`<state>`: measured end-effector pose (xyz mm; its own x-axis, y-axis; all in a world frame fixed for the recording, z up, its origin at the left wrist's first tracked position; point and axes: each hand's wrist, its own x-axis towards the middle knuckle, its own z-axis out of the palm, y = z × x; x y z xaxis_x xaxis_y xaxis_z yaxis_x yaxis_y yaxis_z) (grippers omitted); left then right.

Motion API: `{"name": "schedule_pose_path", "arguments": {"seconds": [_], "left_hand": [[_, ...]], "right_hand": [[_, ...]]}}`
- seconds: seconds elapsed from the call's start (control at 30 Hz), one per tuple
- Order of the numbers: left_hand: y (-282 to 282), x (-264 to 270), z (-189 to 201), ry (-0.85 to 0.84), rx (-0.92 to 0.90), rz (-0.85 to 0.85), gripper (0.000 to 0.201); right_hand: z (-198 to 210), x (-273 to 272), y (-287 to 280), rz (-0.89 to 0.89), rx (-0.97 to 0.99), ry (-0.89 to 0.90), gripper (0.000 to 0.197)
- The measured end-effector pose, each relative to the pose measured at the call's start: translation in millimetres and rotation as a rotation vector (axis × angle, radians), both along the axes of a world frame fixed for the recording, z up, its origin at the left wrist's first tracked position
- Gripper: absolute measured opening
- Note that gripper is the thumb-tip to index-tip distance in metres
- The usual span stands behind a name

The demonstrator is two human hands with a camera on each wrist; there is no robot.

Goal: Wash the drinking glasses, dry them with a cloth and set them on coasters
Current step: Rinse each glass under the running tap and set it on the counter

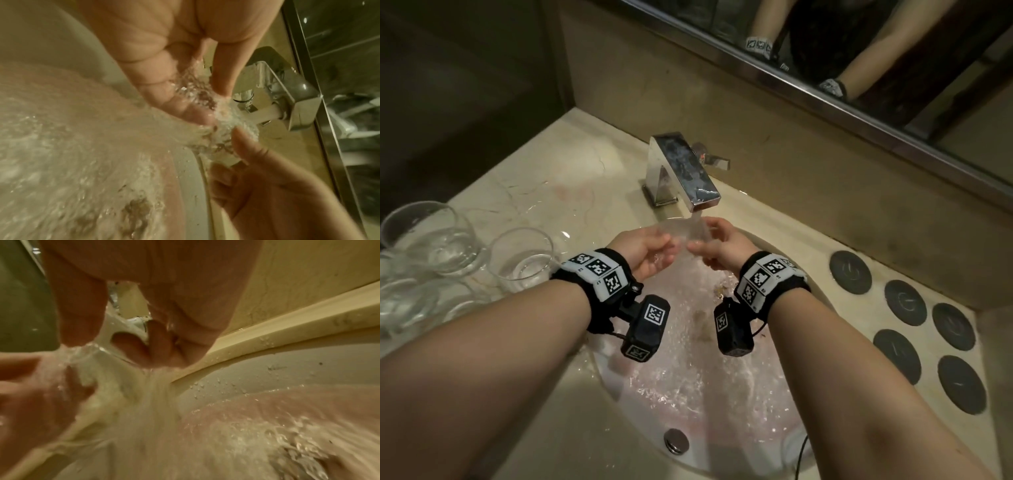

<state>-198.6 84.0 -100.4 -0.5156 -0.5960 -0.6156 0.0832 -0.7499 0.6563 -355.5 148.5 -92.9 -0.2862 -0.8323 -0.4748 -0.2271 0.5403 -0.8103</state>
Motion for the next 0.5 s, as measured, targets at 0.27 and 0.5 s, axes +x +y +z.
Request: {"name": "schedule_pose_path", "arguments": {"seconds": [0.27,0.5], "left_hand": [[4,2,-22,-0.254,-0.078,-0.089,0.035],[1,3,-21,-0.082,-0.001,-0.045,0.026]], "right_hand": [[16,5,-9,0.089,-0.061,0.438,0.077],[13,3,-7,-0.054,-0.003,0.308,0.075]]}}
